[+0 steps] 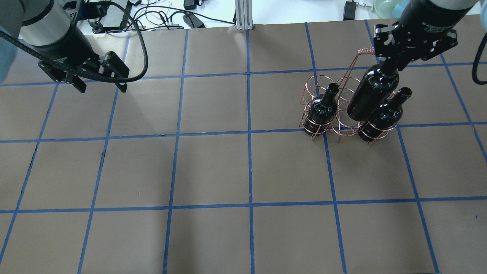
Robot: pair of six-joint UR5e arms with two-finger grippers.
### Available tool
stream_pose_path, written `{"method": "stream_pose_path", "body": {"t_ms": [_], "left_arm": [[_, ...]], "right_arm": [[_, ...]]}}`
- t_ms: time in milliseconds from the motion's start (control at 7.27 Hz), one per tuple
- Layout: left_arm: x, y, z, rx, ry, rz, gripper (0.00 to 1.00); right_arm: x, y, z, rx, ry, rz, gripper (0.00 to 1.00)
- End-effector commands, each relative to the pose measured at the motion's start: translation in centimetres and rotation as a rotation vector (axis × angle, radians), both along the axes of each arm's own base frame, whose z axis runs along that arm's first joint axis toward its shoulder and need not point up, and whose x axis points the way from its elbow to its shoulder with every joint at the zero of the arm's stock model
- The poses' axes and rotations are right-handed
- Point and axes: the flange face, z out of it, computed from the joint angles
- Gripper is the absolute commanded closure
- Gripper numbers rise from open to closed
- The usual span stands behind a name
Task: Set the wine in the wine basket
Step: 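Lower the bottle into the empty middle slot of the rack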
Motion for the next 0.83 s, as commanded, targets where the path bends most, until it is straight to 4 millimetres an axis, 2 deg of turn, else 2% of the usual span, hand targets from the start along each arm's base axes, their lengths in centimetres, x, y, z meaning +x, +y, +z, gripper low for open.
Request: {"method": "stream_pose_path", "body": {"t_ms": [0, 275, 688], "left_arm": [[0.1, 0.2, -0.1, 0.014, -0.006, -0.004, 0.0], [0.1, 0.2, 0.0, 0.013, -0.006, -0.007, 0.0], [0.0, 0.0, -0.2, 0.014, 0.0, -0.007, 0.0]], "right_arm": [[0.1, -1.4, -1.0, -0.025, -0.025, 0.01, 1.0], [-0.1, -2.3, -2.3, -0.002, -0.02, 0.011, 1.0], [0.0, -2.3, -2.6, 0.007, -0.023, 0.017, 1.0]]}}
